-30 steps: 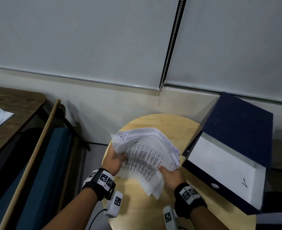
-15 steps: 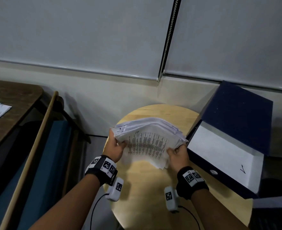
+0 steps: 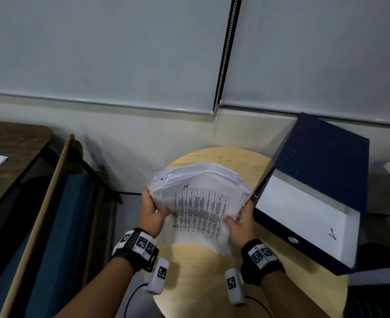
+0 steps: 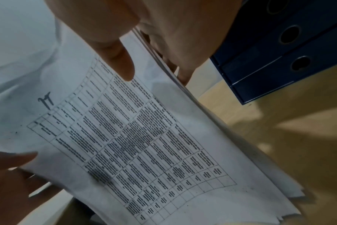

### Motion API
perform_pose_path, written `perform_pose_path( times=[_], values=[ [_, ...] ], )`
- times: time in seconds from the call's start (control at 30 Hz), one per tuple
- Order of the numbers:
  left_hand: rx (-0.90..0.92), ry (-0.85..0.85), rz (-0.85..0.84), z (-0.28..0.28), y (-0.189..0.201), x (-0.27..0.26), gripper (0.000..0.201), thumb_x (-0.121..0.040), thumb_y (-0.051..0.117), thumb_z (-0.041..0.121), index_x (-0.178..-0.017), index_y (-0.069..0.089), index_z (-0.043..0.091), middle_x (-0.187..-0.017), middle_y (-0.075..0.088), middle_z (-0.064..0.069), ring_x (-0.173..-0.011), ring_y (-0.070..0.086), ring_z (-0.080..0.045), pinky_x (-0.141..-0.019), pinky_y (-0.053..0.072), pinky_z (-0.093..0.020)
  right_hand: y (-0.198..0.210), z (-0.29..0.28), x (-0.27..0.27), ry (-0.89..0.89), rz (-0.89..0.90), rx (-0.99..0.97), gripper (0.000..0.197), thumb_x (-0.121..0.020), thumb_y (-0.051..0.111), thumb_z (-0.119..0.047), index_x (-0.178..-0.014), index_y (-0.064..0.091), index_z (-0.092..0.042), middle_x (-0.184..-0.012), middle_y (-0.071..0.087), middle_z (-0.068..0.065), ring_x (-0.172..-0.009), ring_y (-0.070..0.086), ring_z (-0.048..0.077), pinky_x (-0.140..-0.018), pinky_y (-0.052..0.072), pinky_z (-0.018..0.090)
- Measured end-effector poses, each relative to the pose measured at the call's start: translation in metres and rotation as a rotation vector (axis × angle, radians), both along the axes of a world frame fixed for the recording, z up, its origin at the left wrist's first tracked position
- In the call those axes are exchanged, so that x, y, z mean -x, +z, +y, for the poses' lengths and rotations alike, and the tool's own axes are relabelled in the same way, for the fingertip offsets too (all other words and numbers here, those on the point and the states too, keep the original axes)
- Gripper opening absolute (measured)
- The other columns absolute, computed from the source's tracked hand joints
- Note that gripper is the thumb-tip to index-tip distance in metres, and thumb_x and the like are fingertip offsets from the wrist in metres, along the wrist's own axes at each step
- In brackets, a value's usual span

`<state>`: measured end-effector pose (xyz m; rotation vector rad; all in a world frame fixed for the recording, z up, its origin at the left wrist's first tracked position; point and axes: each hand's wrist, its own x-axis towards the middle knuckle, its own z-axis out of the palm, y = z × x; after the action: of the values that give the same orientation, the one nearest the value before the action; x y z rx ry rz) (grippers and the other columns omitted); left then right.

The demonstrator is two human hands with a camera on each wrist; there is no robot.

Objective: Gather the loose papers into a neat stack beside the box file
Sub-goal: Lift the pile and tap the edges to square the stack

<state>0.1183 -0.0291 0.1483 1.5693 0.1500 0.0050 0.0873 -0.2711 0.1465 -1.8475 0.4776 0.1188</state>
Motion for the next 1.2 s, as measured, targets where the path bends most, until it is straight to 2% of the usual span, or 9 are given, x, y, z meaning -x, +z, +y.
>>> perform_pose_path(
  times=[0.1, 0.23, 0.33, 0.53, 0.8, 0.93, 1.03, 1.13, 1.2],
  values=[
    [-0.089, -0.063, 0.000, -0.007, 0.001, -0.002, 0.065, -0.078, 0.060, 0.000, -0.120, 0.038, 0.045, -0.117, 0.057, 0.015, -0.105, 0.057, 0.002, -0.093, 0.046, -0.034, 0.006, 0.006, -0.002, 0.044, 0.023, 0.020, 0.063, -0.090, 0.060, -0.011, -0.144, 0.030, -0.024, -0.129, 0.061, 0.002, -0.117, 0.061, 0.024, -0.104, 0.047, 0.047],
    [-0.090, -0.023, -0.030, -0.017, 0.003, 0.005, 0.055, -0.087, 0.054, -0.010, -0.123, 0.031, 0.025, -0.106, 0.055, 0.014, -0.086, 0.058, 0.017, -0.074, 0.046, -0.013, 0.009, 0.005, 0.003, -0.024, 0.018, -0.004, 0.066, -0.087, 0.056, -0.001, -0.144, 0.031, -0.023, -0.107, 0.063, -0.009, -0.091, 0.062, 0.009, -0.092, 0.048, 0.034],
    [-0.138, -0.098, -0.046, -0.016, 0.000, 0.016, 0.057, -0.088, 0.058, -0.006, -0.118, 0.033, 0.036, -0.109, 0.055, 0.020, -0.093, 0.057, 0.020, -0.076, 0.044, -0.006, 0.007, 0.005, 0.011, 0.025, 0.062, 0.004, 0.067, -0.088, 0.058, -0.004, -0.145, 0.028, -0.024, -0.119, 0.061, -0.003, -0.106, 0.061, 0.020, -0.104, 0.046, 0.042],
    [-0.129, -0.048, -0.082, -0.017, 0.003, -0.001, 0.050, -0.088, 0.054, 0.010, -0.131, 0.039, 0.030, -0.109, 0.060, 0.036, -0.099, 0.055, 0.018, -0.088, 0.044, -0.017, 0.020, 0.004, 0.004, -0.016, 0.044, -0.070, 0.055, -0.098, 0.053, -0.017, -0.148, 0.032, -0.026, -0.134, 0.057, -0.001, -0.126, 0.053, 0.023, -0.112, 0.039, 0.047],
    [-0.113, -0.010, 0.023, -0.001, -0.002, -0.005, 0.063, -0.065, 0.071, 0.041, -0.122, 0.044, 0.038, -0.115, 0.063, 0.015, -0.109, 0.061, -0.009, -0.097, 0.047, -0.037, 0.006, 0.005, -0.001, -0.029, 0.042, -0.036, 0.069, -0.090, 0.063, -0.024, -0.147, 0.024, -0.027, -0.140, 0.056, 0.002, -0.127, 0.055, 0.025, -0.109, 0.043, 0.051],
    [-0.198, -0.018, 0.006, -0.008, 0.003, -0.011, 0.050, -0.088, 0.062, 0.022, -0.134, 0.044, 0.019, -0.119, 0.061, 0.012, -0.117, 0.056, -0.011, -0.105, 0.041, -0.034, 0.011, 0.010, -0.004, -0.057, 0.023, -0.063, 0.044, -0.097, 0.055, -0.020, -0.139, 0.042, -0.022, -0.122, 0.064, -0.002, -0.119, 0.059, 0.024, -0.107, 0.044, 0.043],
    [-0.155, 0.028, -0.018, -0.012, 0.005, -0.012, 0.043, -0.091, 0.057, 0.004, -0.131, 0.045, 0.012, -0.116, 0.060, 0.014, -0.106, 0.056, 0.011, -0.101, 0.043, -0.025, 0.016, 0.008, -0.005, -0.093, -0.020, -0.046, 0.041, -0.097, 0.056, -0.018, -0.137, 0.046, -0.017, -0.103, 0.062, -0.013, -0.106, 0.060, 0.020, -0.100, 0.044, 0.034],
    [-0.138, -0.006, -0.012, -0.008, 0.001, -0.005, 0.054, -0.082, 0.066, 0.001, -0.128, 0.041, 0.015, -0.116, 0.058, 0.011, -0.101, 0.058, 0.013, -0.089, 0.048, -0.014, 0.009, 0.004, -0.002, -0.028, 0.000, -0.013, 0.049, -0.093, 0.061, -0.016, -0.137, 0.042, -0.023, -0.116, 0.064, -0.005, -0.113, 0.060, 0.021, -0.106, 0.046, 0.044],
    [-0.175, -0.017, 0.034, -0.001, -0.008, -0.004, 0.067, -0.074, 0.072, 0.012, -0.129, 0.036, 0.025, -0.118, 0.058, 0.011, -0.110, 0.059, -0.003, -0.092, 0.049, -0.025, 0.003, 0.003, 0.001, 0.008, 0.025, 0.003, 0.058, -0.090, 0.064, -0.013, -0.140, 0.036, -0.026, -0.123, 0.062, -0.004, -0.118, 0.059, 0.021, -0.106, 0.046, 0.046]
  ],
)
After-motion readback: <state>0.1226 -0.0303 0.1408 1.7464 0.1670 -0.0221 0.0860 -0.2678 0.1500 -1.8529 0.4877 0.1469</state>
